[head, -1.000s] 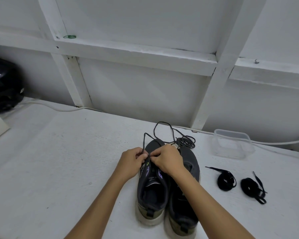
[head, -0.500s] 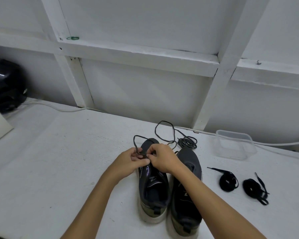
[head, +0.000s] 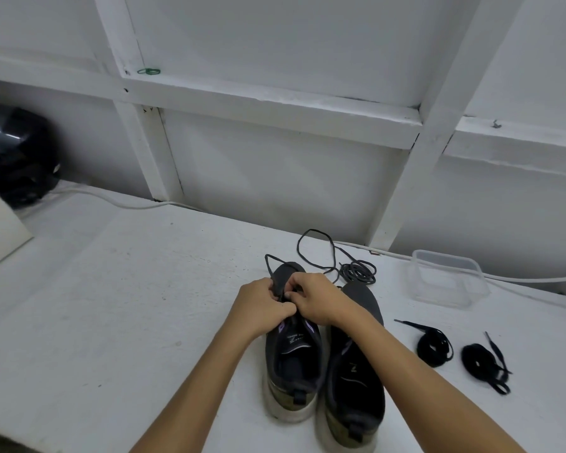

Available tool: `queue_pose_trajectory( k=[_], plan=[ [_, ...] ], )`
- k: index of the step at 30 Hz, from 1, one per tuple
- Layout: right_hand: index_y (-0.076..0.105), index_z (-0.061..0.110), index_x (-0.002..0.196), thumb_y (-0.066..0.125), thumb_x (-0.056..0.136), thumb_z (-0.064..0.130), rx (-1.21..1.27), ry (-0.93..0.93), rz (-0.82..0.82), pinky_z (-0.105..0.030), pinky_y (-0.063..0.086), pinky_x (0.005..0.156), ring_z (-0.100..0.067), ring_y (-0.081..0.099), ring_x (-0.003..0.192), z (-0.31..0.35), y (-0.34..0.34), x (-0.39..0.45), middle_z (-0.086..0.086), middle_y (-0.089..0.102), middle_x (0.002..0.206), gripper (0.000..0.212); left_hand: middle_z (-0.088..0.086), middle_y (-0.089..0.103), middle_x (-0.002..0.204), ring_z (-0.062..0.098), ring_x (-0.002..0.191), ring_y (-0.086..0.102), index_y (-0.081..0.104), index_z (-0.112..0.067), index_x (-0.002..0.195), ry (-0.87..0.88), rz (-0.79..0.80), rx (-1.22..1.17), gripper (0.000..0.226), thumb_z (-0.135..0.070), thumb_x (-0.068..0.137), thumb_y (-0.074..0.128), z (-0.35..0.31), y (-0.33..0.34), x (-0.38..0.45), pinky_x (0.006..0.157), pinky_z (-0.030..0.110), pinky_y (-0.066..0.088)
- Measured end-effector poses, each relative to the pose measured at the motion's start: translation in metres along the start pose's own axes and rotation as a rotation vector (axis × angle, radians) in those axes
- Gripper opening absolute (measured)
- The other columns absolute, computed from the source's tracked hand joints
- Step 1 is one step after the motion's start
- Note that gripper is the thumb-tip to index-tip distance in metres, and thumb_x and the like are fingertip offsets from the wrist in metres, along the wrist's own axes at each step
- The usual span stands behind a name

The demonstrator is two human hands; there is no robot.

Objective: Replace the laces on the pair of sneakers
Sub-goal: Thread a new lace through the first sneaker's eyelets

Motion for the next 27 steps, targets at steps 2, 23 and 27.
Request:
queue_pose_trajectory(
  k=[2,23,27],
  plan=[
    [0.06,0.026,0.092,0.058,0.098,0.022,0.009,0.001,0.008,-0.012,0.034,0.055,0.001,0.048,0.066,-0.001,0.0,-0.001,0.016,0.052,0.076,0.008,-0.007,0.07,0.08,0.006,0.073,0.065,0.064,-0.026,0.092,-0.003,-0.022,-0.028,0.021,-0.028,0.072,0.068,-0.001,-0.005,-0.001,0.055,0.015,0.047],
    [0.063,0.031,0.091,0.058,0.099,0.036,0.28,0.094,-0.168,-0.02,0.037,0.057,-0.001,0.045,0.053,-0.021,-0.052,-0.022,0.014,0.051,0.061,0.01,-0.012,0.048,0.116,0.007,0.09,0.056,0.054,-0.033,0.137,0.24,-0.171,0.112,0.055,-0.033,0.086,0.074,-0.019,-0.008,0.01,0.077,0.021,0.042],
    [0.064,0.029,0.094,0.056,0.1,0.033,0.308,0.048,-0.157,-0.025,0.039,0.06,-0.004,0.045,0.056,-0.008,-0.054,-0.02,0.01,0.053,0.064,0.01,-0.019,0.059,0.095,0.002,0.078,0.058,0.072,-0.034,0.111,0.39,-0.116,0.096,0.021,-0.031,0.091,0.069,-0.042,0.002,0.015,0.071,0.014,0.042]
  ],
)
Point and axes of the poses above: each hand's wrist, its own x-axis towards the middle knuckle, its own y-axis out of the palm, z = x × y, the point moved 8 cm from there along x, towards the middle knuckle
